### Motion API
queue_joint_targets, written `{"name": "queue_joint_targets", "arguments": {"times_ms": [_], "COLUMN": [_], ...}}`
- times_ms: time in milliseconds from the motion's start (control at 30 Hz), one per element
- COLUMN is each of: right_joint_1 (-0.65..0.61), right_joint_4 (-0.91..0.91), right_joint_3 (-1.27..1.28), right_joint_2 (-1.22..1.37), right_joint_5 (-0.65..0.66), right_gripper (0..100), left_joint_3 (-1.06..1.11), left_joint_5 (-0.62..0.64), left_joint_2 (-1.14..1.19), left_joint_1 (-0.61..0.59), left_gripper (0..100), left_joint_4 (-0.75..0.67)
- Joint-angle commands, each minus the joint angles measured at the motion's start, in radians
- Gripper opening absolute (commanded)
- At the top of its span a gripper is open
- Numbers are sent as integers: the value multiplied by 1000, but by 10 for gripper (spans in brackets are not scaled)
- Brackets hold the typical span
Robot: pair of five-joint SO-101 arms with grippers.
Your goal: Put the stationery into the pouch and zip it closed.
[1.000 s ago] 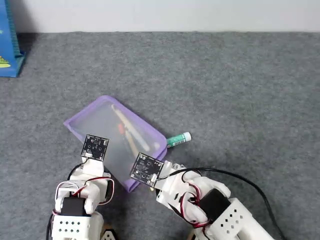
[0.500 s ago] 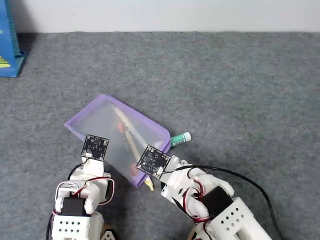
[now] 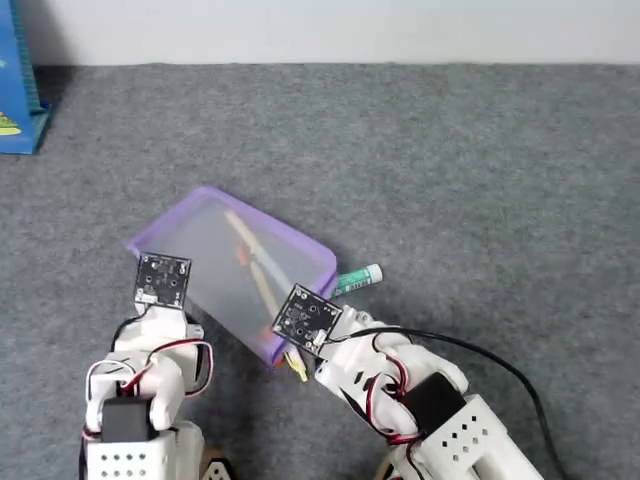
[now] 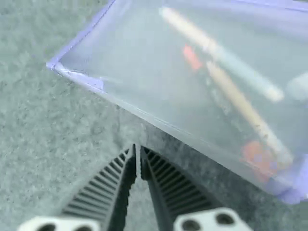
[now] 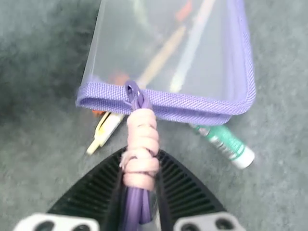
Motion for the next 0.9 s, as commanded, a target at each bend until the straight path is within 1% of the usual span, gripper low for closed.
{"name": "queue_joint_targets", "arguments": {"times_ms": [0, 100, 200, 267, 367, 733, 867], "right_joint_1": [8, 8, 8, 8, 8, 8, 7], "right_joint_4": [-93, -136, -143, -153, -154, -151, -148], "right_joint_3": [-17, -44, -87, -112, -133, -152, -152], "right_joint_2": [-24, -16, -16, -16, -15, -16, -19], "right_joint_5": [-3, -6, -11, -35, -49, -49, -49], "right_gripper": [10, 10, 10, 10, 10, 10, 10], "left_joint_3": [-136, -202, -222, -225, -226, -194, -94], "left_joint_5": [9, 5, 25, 84, 141, 149, 147], "left_joint_2": [-11, -11, -11, -11, -11, -11, -11], "left_joint_1": [54, 115, 157, 169, 172, 173, 172], "left_gripper": [19, 47, 153, 227, 296, 306, 306], "left_joint_4": [68, 106, 117, 114, 109, 103, 32]}}
